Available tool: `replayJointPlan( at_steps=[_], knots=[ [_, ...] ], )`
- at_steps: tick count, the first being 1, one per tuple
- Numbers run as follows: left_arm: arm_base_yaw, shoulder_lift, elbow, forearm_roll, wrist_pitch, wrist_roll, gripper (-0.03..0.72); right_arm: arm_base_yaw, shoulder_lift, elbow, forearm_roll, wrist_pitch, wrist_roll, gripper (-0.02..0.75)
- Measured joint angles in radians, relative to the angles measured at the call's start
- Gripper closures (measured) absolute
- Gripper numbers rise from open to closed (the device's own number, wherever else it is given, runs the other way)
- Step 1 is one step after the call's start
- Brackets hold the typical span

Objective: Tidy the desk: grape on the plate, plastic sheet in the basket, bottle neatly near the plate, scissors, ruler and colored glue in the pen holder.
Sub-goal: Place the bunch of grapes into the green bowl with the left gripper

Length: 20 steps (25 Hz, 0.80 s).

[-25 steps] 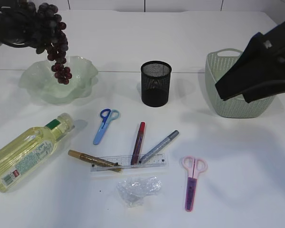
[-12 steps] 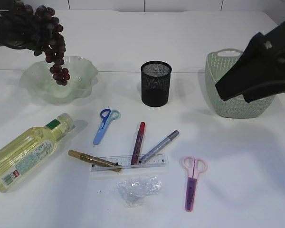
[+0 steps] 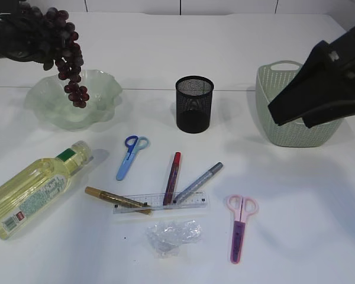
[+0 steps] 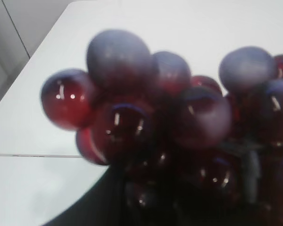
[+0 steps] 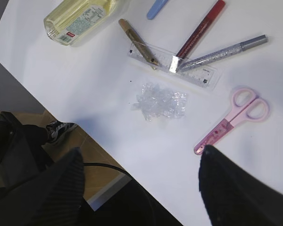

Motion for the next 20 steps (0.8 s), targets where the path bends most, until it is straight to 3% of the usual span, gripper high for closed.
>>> replayJointPlan(
  at_steps=[8,20],
  knots=[
    [0.0,0.004,0.0,-0.007,0.0,0.0,0.409,0.0,0.0,0.0,0.0,0.0,0.0,0.153],
    [0.0,0.004,0.0,-0.045,-0.022,0.008,0.311,0.0,0.0,0.0,0.0,0.0,0.0,0.154]
  ],
)
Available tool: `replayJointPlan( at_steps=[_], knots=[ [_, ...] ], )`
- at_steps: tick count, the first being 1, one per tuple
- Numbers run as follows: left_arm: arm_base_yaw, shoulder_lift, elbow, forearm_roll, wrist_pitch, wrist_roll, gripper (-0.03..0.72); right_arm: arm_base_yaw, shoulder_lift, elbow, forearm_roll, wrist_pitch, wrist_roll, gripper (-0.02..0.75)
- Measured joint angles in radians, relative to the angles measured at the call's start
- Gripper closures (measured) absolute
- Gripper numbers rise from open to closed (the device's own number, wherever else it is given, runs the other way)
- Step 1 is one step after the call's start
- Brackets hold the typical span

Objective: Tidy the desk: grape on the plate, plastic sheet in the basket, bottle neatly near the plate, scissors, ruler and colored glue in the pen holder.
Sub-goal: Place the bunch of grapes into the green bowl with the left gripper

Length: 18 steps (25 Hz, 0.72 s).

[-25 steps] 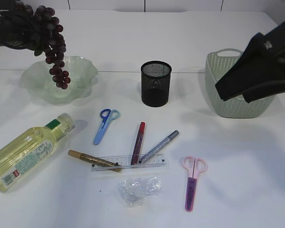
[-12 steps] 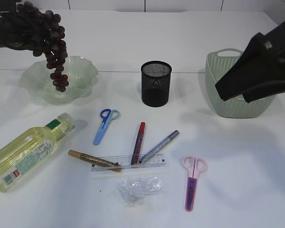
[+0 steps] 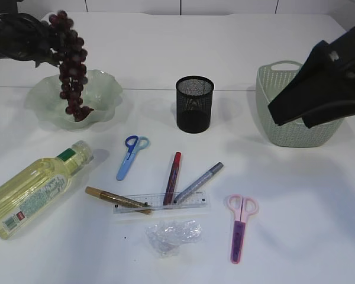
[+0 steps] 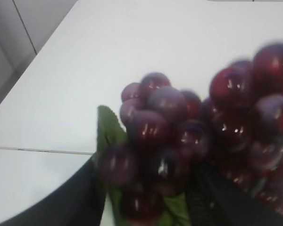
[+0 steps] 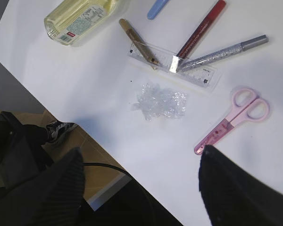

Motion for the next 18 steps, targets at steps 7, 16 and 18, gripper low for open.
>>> replayJointPlan(
  at_steps=[7,16,18],
  knots=[
    [0.019,0.0,-0.002,-0.082,-0.03,0.046,0.303,0.0,0.0,0.0,0.0,0.0,0.0,0.154],
    [0.021,0.0,-0.002,-0.095,0.074,0.06,0.304,0.0,0.0,0.0,0.0,0.0,0.0,0.154],
    [0.021,0.0,-0.002,-0.095,0.129,0.064,0.304,0.0,0.0,0.0,0.0,0.0,0.0,0.154]
  ],
)
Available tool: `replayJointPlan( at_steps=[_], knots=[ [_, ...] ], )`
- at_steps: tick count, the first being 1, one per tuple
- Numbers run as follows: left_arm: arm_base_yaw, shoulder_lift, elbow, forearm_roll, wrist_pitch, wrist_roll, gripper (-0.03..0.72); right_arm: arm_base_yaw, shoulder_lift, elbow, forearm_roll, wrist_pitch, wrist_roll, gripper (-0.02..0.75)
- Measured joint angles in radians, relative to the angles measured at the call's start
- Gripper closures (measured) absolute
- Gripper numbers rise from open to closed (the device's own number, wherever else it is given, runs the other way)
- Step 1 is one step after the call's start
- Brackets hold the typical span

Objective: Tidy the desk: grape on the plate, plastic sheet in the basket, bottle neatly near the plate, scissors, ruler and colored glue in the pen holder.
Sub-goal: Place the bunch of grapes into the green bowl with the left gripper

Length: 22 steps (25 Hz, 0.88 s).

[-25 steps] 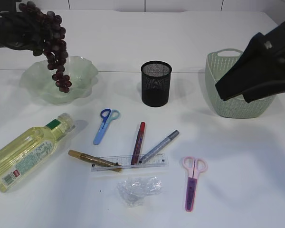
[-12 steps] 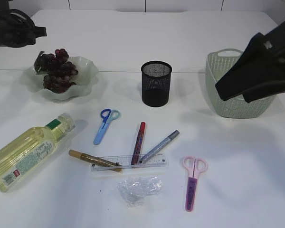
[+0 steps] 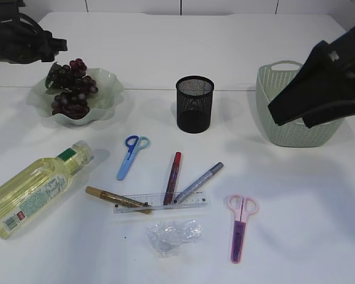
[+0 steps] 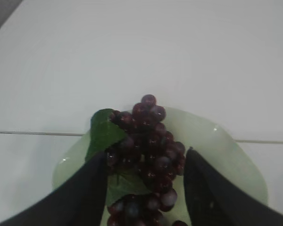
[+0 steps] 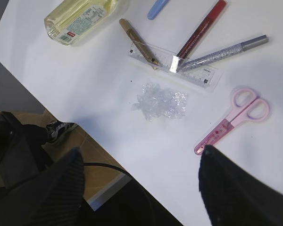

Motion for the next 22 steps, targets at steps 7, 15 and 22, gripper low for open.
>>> replayJointPlan(
  at_steps=[7,15,22],
  knots=[
    [0.0,-0.013,0.0,0.148,0.215,0.009,0.304,0.0,0.0,0.0,0.0,0.0,0.0,0.154],
    [0.0,-0.071,0.0,0.439,0.471,-0.045,0.325,0.0,0.0,0.0,0.0,0.0,-0.002,0.154],
    [0.0,-0.113,0.0,0.795,0.753,-0.452,0.329,0.0,0.0,0.0,0.0,0.0,-0.003,0.154]
  ],
)
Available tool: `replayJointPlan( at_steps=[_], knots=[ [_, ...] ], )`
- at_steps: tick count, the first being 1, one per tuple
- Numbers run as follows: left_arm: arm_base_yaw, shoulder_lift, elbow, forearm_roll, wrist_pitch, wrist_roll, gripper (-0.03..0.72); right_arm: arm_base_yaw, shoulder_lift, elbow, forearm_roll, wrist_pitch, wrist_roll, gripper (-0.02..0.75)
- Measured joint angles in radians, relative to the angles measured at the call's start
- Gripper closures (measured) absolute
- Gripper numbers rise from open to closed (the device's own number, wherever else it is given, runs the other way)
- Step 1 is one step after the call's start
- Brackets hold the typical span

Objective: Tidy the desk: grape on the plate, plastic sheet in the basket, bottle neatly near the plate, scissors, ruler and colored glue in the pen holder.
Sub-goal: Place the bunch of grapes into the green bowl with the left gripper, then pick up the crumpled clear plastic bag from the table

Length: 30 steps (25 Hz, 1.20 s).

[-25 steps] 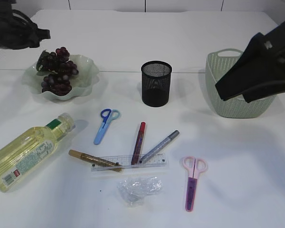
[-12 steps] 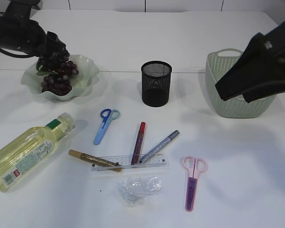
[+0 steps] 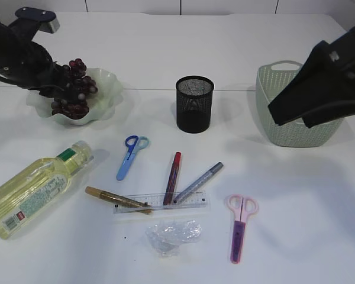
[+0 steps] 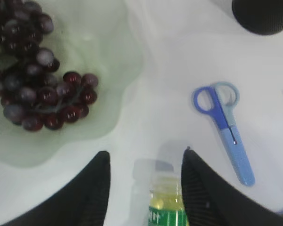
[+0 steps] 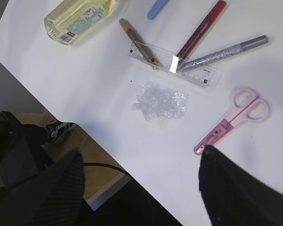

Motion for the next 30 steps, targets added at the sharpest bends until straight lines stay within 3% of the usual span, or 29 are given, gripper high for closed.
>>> replayJointPlan(
  at_steps=[4,13,21,30],
  knots=[
    [0.0,-0.063,-0.005,0.1,0.124,-0.149,0.329,0.0,0.0,0.0,0.0,0.0,0.0,0.154],
    [0.0,-0.214,-0.031,0.217,0.439,-0.403,0.328,0.0,0.0,0.0,0.0,0.0,0.0,0.154],
    [0.0,-0.283,-0.033,0.233,0.589,-0.468,0.328,0.0,-0.002,0.0,-0.048,0.0,0.052,0.154],
    [0.0,-0.407,-0.033,0.131,0.603,-0.482,0.35,0.0,-0.034,0.0,-0.091,0.002,0.118,0.154]
  ],
)
